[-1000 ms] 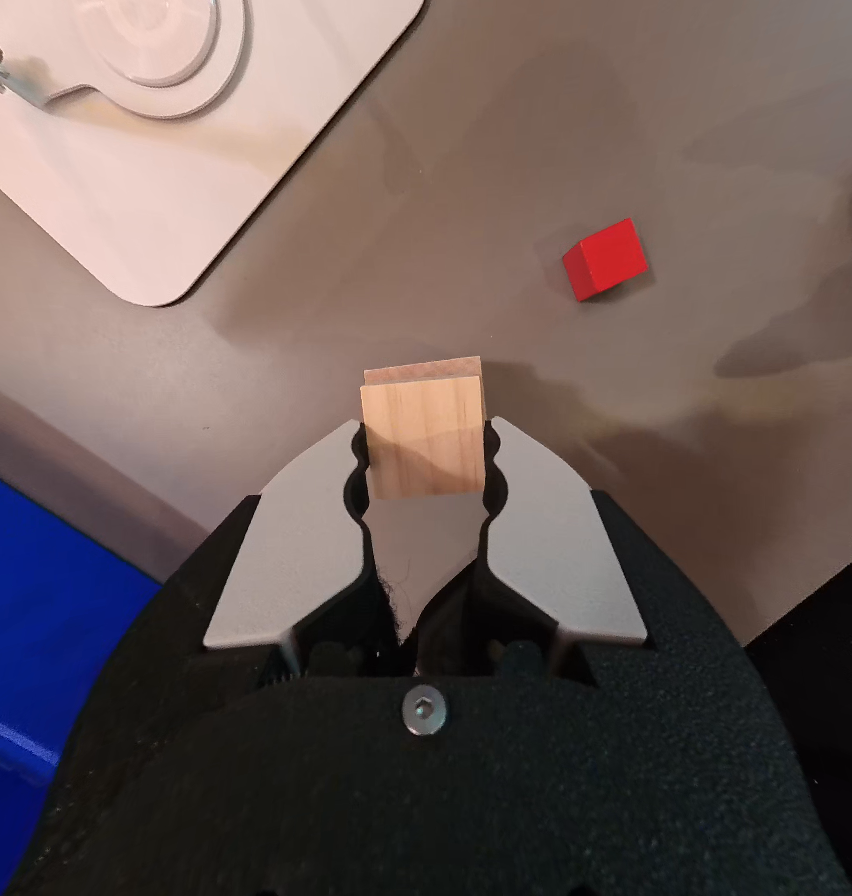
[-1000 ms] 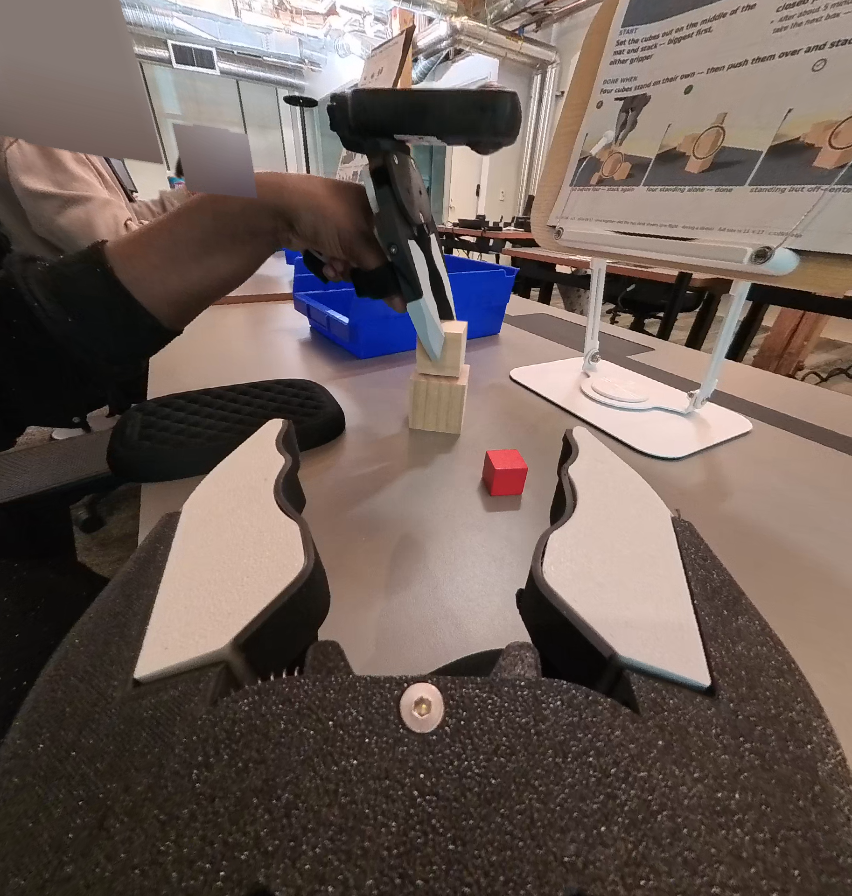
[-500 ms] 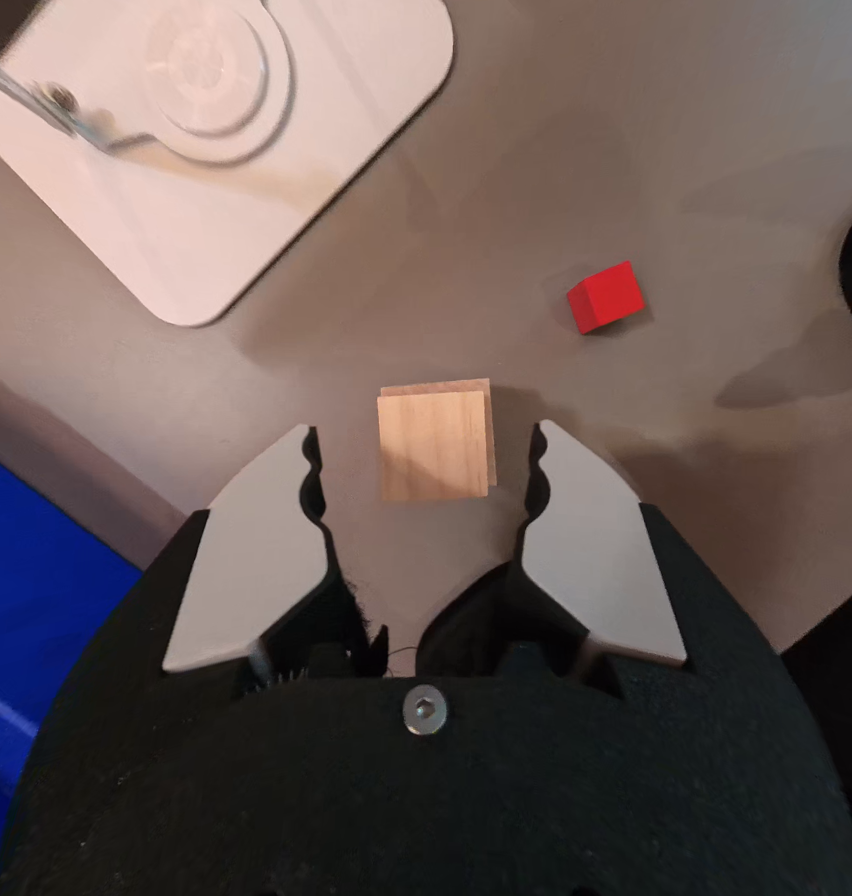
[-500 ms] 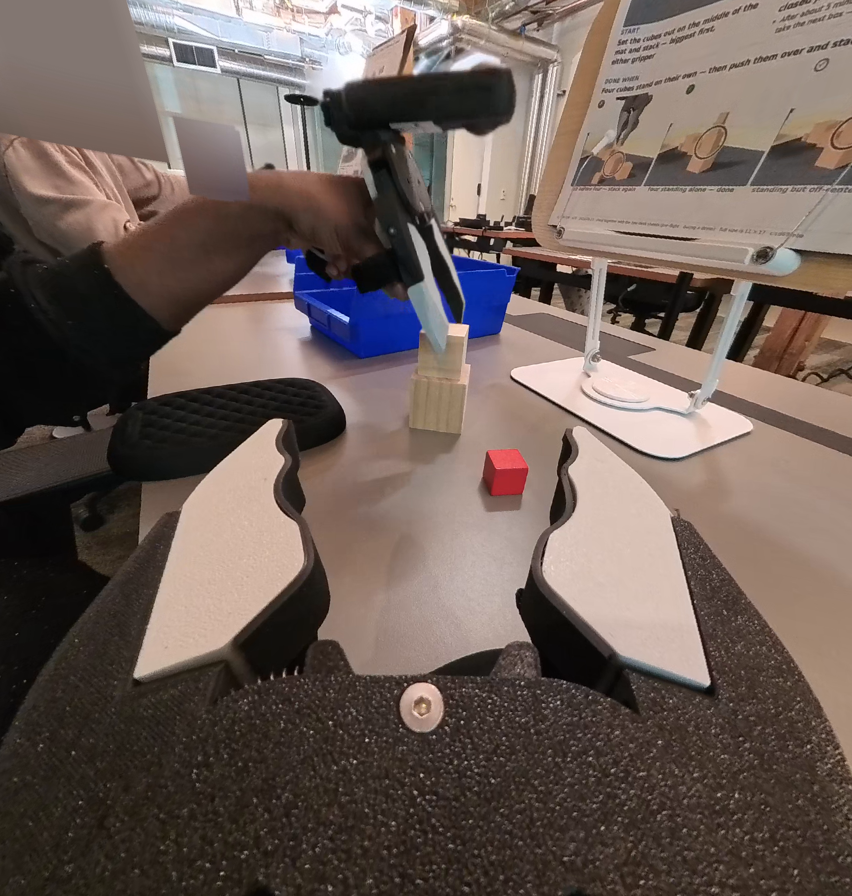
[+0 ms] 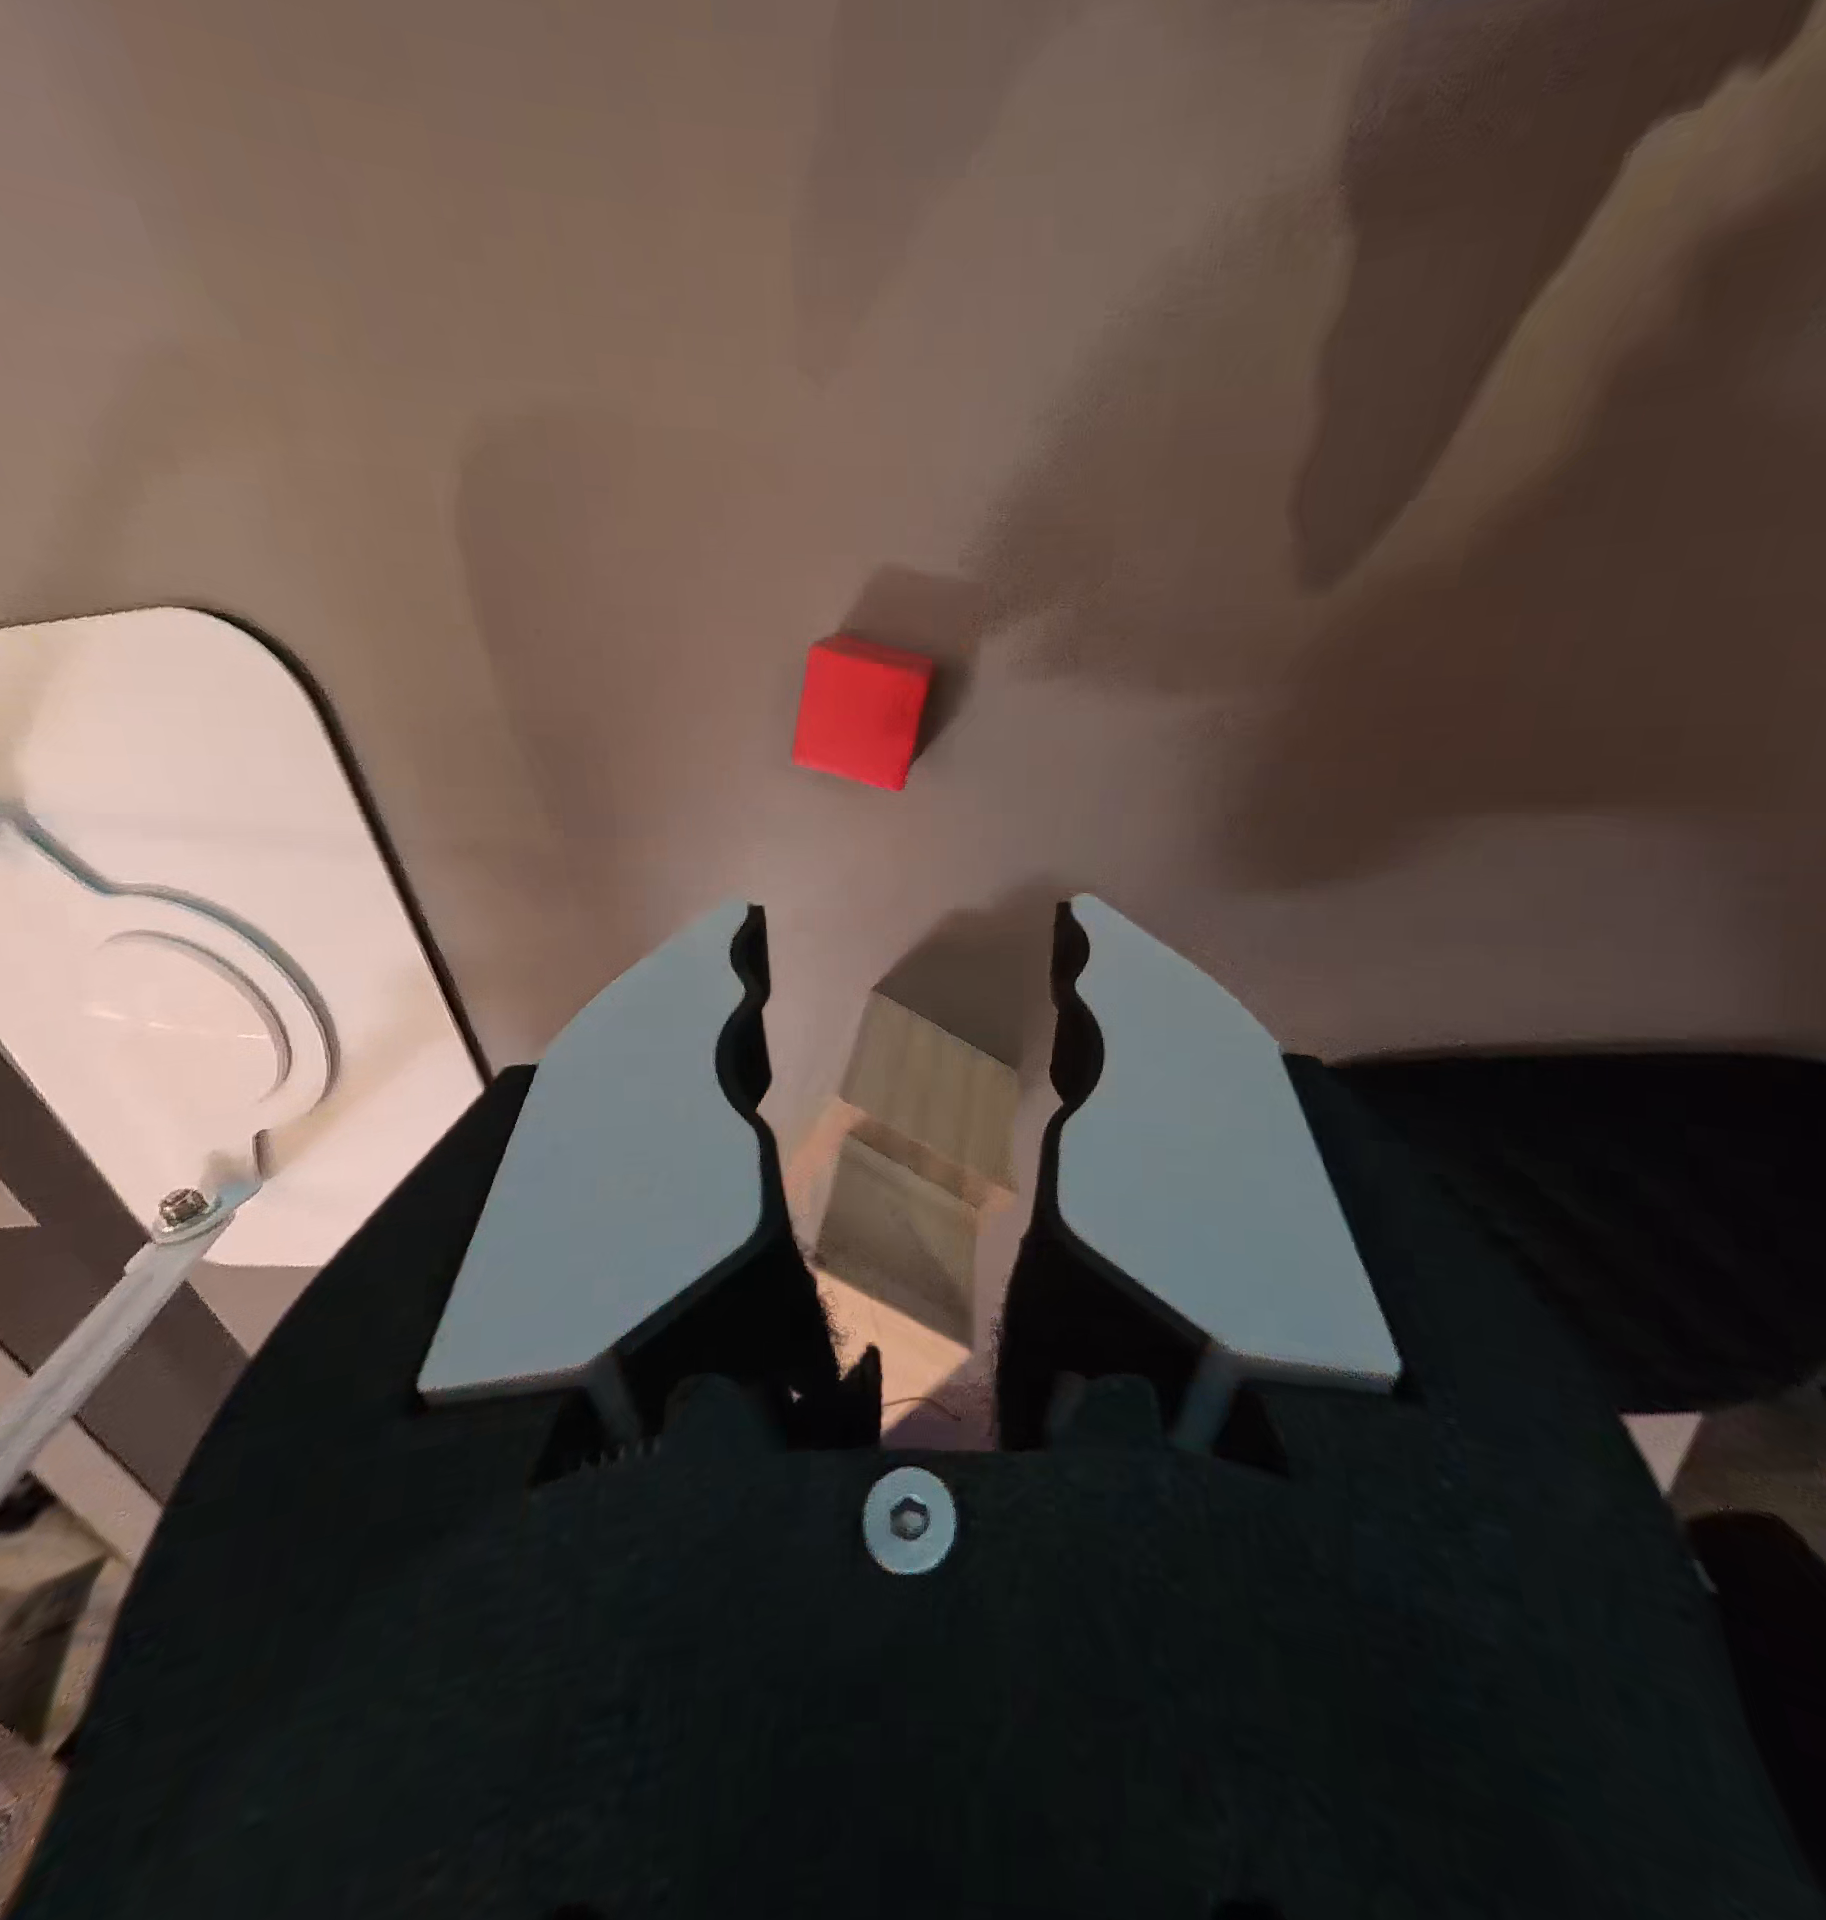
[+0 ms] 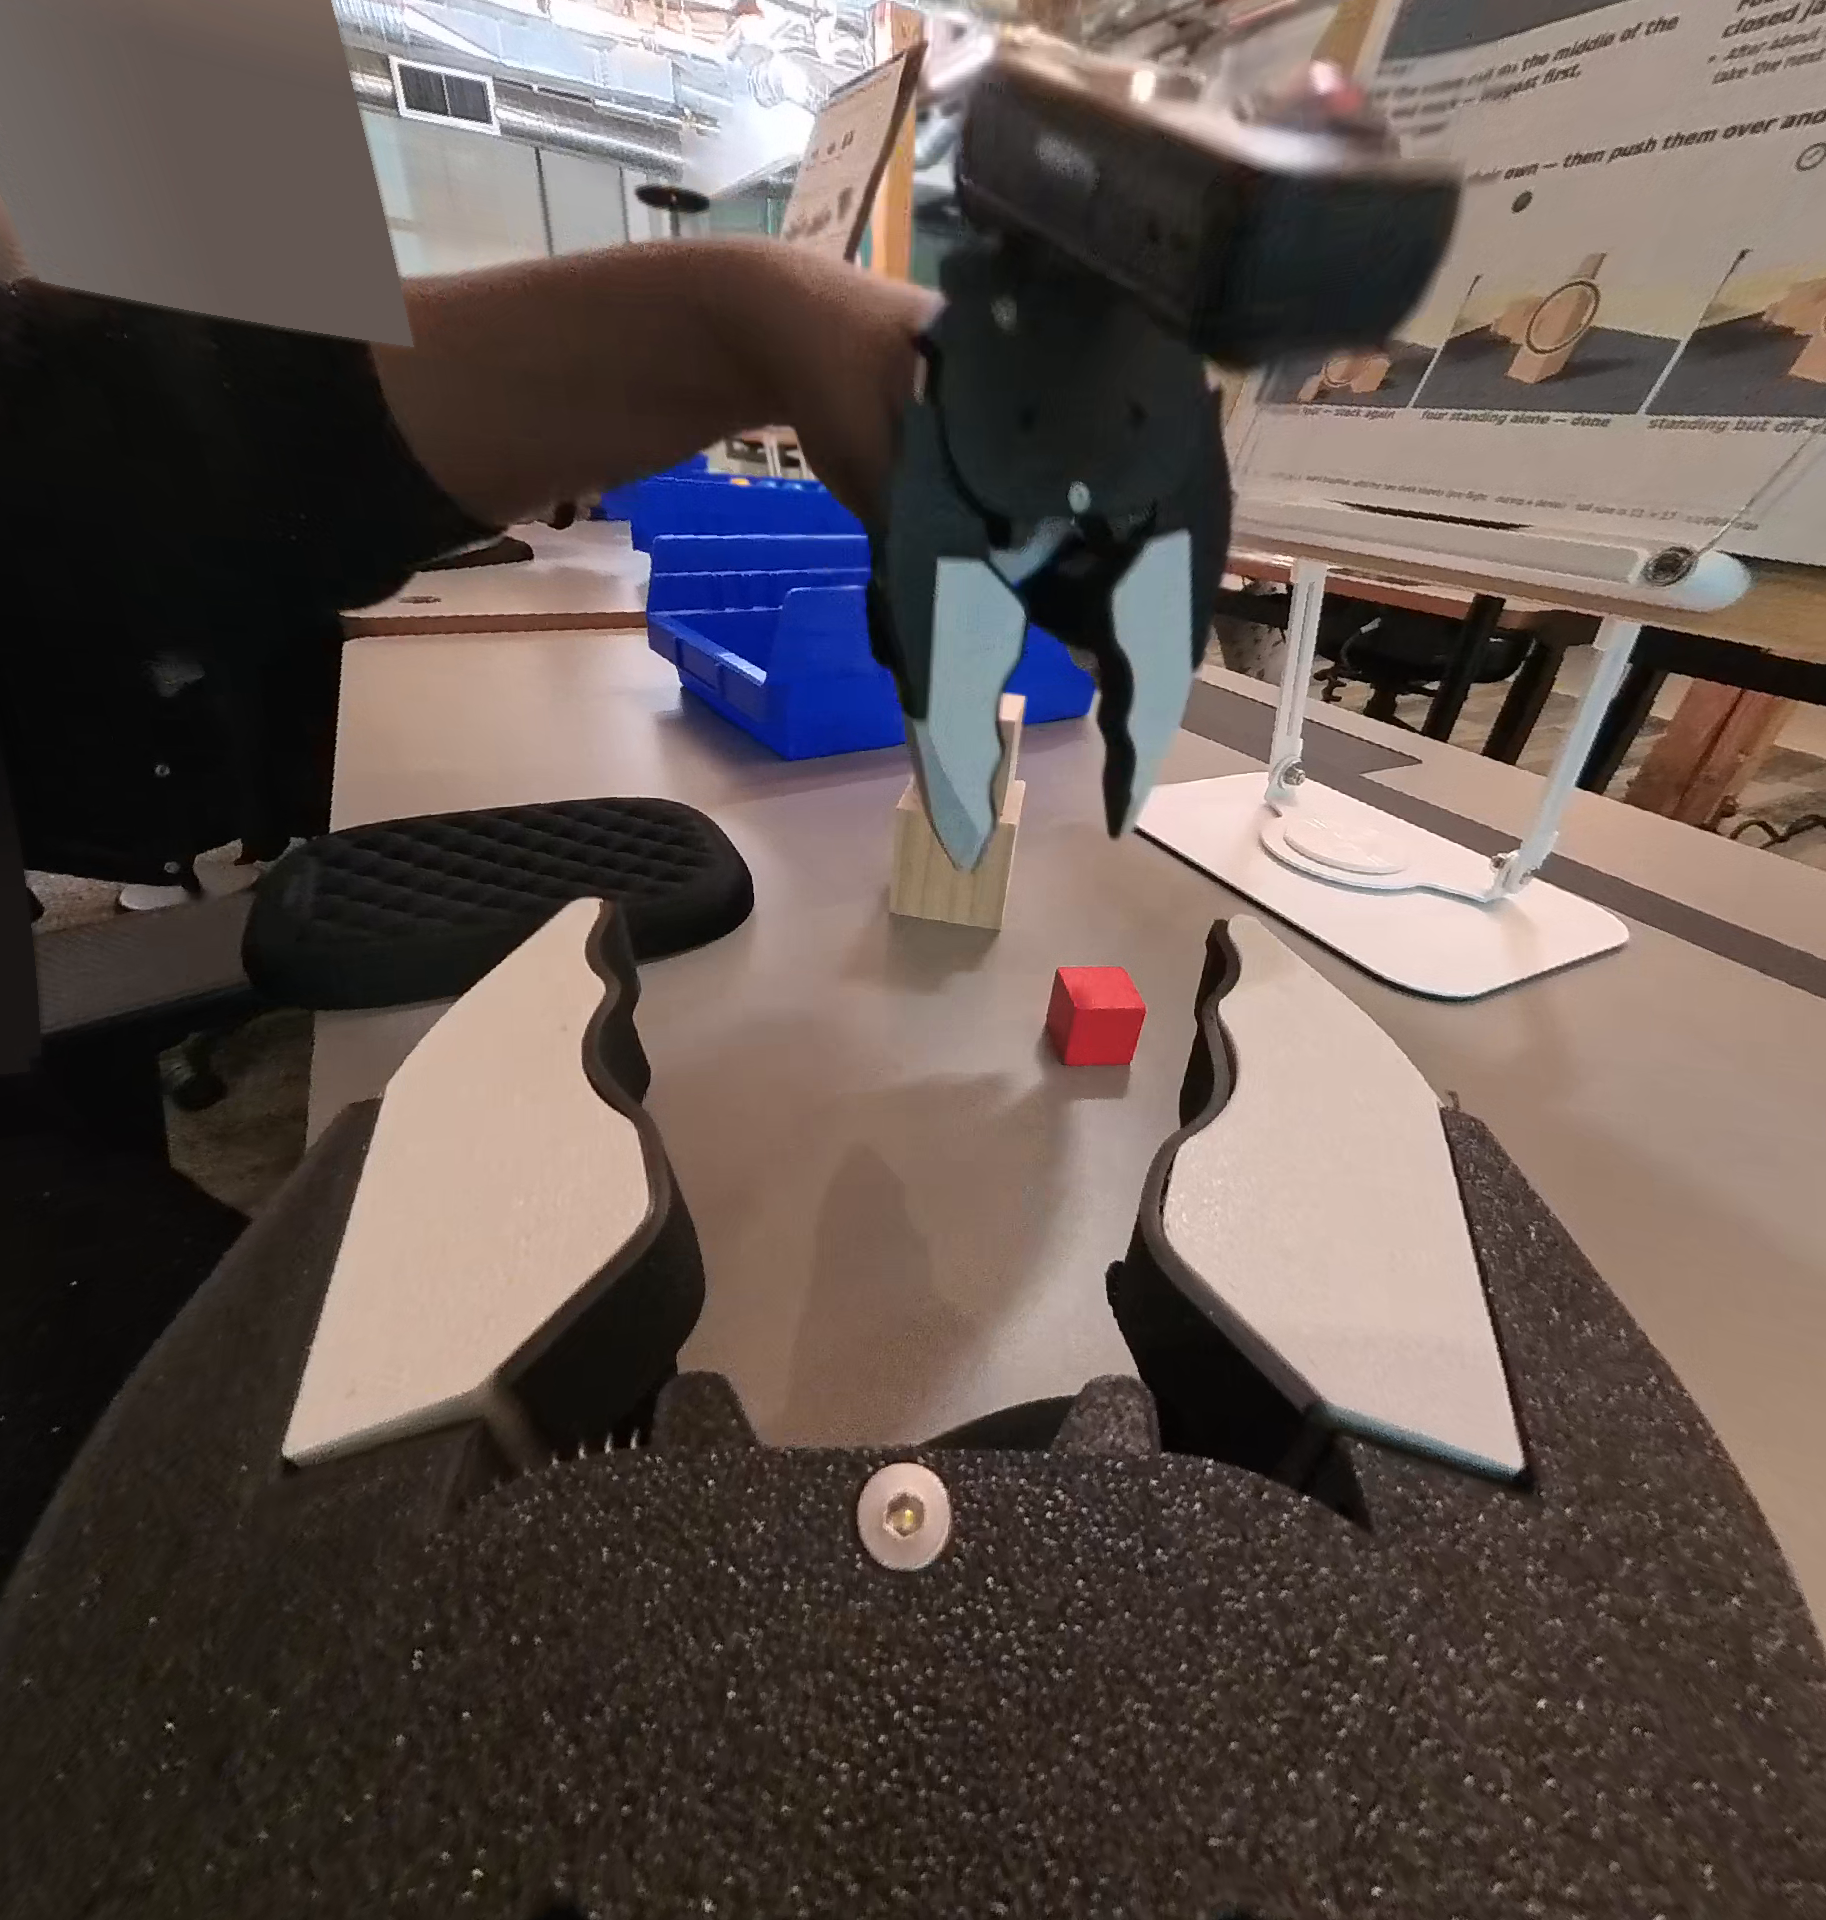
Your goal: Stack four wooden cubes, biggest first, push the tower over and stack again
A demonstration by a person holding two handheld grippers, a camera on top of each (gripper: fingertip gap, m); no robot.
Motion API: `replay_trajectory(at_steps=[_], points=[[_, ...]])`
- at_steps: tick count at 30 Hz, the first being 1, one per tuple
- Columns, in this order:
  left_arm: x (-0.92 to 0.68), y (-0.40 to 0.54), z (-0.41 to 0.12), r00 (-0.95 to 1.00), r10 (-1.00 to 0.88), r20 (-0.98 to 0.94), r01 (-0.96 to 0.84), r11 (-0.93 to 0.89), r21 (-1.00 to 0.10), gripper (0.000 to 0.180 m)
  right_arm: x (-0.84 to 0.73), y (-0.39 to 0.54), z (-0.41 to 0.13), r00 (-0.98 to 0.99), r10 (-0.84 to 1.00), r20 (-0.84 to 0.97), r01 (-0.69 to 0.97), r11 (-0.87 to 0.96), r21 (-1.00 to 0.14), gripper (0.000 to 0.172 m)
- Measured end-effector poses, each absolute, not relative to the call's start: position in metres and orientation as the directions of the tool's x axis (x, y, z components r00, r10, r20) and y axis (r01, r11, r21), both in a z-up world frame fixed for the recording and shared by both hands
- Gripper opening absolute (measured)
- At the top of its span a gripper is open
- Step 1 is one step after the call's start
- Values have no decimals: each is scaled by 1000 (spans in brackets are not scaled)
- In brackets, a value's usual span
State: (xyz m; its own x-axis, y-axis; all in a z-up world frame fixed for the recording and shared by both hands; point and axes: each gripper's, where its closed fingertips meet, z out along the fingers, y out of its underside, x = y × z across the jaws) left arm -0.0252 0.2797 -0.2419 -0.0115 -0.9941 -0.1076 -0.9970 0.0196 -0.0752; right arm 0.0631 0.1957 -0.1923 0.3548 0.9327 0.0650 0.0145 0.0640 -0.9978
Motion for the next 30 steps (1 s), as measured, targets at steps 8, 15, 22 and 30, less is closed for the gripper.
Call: replay_trajectory(at_steps=[8,15,22,30], points=[[-2,289,-279,-58,-997,-55,-993,64,-100,49,64,196,-191,353,934,50,-1,53,-999,102],[3,292,-288,-57,-998,-34,-993,60,-98,42,64,196,-191,349,936,48,-3,52,-999,102],[-3,295,-297,-70,-997,-42,-997,72,-38,28,65,196,-191,346,937,46,-6,51,-999,102],[-16,292,-211,249,-968,14,-945,-246,-215,28,65,196,-191,346,937,42,-7,47,-999,101]])
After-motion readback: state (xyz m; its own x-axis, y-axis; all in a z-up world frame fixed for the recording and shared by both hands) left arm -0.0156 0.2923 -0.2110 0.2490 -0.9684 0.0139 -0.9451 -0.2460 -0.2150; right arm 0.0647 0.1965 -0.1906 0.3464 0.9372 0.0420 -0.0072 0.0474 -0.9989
